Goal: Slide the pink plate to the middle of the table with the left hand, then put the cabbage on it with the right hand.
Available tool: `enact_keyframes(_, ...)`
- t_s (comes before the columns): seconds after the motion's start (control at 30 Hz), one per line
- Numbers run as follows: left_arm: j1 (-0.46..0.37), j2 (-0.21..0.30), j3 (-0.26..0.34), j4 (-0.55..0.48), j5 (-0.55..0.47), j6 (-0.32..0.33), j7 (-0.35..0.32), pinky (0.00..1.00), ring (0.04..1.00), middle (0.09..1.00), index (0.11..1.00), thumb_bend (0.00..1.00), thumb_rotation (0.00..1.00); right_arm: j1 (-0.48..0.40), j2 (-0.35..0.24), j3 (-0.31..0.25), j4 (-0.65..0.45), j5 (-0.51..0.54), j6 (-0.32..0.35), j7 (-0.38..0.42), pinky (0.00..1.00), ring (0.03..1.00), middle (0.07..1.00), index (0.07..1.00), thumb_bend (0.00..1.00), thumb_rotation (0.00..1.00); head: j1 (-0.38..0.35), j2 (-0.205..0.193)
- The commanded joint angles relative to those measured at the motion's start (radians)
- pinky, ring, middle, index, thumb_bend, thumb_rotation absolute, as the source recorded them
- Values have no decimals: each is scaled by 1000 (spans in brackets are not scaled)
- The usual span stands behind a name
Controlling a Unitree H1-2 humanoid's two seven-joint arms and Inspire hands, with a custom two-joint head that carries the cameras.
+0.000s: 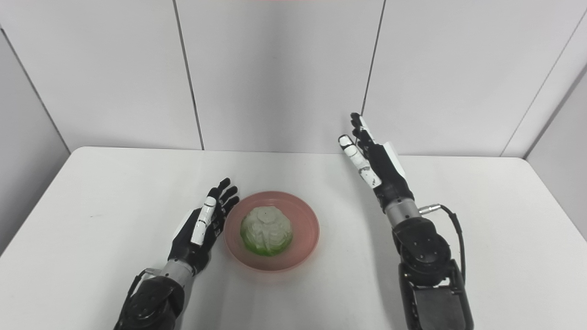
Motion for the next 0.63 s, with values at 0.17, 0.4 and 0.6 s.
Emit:
enact_keyframes(0.17, 35, -21, -8, 14, 51, -3, 37, 990, 972, 977, 983, 574, 1000, 30, 27, -34, 25, 90, -105, -49, 1000, 1000, 1000, 1000, 475, 1000, 8, -6)
enact_keyframes(0.4, 48, -30, 4, -12, 55, -14, 53, 983, 981, 991, 1000, 536, 1000, 99, 81, -38, -25, 134, -36, -94, 993, 997, 999, 1000, 306, 1000, 13, -11)
enact_keyframes(0.6, 64, -26, 3, -26, 81, -43, 67, 966, 985, 991, 1000, 527, 1000, 157, 87, -18, 17, 165, -92, -64, 996, 994, 1000, 1000, 258, 1000, 29, -7)
